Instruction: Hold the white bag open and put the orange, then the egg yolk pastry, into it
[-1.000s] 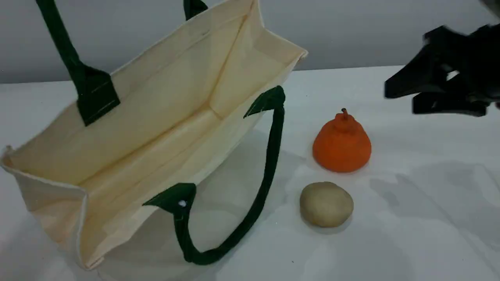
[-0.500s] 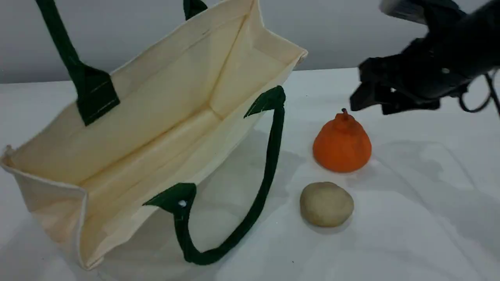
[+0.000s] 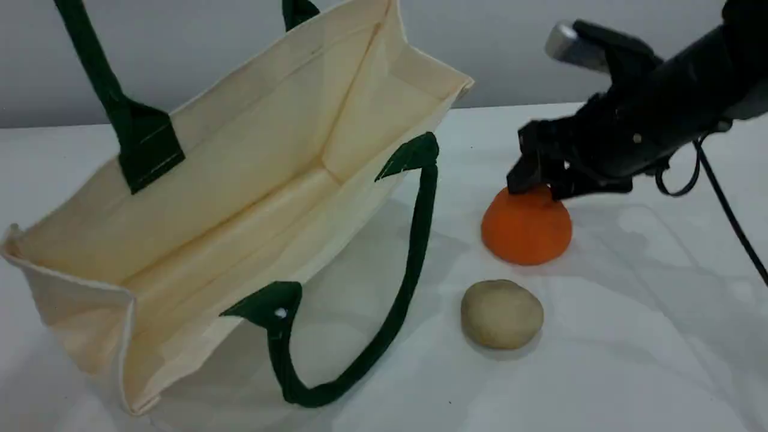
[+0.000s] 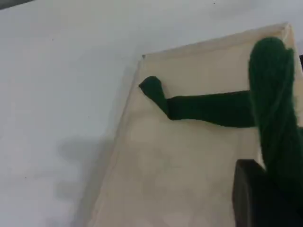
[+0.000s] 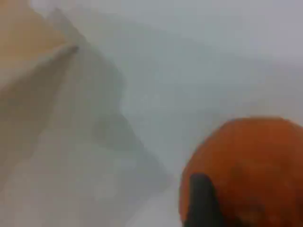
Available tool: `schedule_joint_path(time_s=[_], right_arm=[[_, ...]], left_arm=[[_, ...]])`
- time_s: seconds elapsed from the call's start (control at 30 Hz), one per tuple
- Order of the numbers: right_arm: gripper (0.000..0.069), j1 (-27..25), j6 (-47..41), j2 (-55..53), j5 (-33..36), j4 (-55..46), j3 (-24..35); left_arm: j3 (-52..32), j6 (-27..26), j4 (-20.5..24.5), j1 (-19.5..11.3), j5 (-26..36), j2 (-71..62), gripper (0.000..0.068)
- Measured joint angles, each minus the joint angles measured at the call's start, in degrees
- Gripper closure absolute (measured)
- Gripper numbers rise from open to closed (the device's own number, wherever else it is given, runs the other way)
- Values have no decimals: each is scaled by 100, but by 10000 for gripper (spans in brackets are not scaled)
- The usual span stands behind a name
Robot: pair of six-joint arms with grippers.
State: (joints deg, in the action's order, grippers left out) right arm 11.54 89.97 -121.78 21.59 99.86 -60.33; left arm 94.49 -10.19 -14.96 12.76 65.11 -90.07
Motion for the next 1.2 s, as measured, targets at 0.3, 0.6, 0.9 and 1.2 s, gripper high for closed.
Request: schedule_joint_path(time_s=[0.3,0.6,0.9,1.2], right_arm=[[346,0,0,-251,139,23,-21],[647,-11,-290,373,99,-15,30],[648,-16,-895,2376,-1132,-656,806],[648,206,-1513,3987,711,-690,1378]], left_arm=[[0,-7,0,0,0,0,602],[0,-51,0,0,5,0,602],[0,-51,0,0,10,0,602],[-5,-102,-206,0,-6,0,602]])
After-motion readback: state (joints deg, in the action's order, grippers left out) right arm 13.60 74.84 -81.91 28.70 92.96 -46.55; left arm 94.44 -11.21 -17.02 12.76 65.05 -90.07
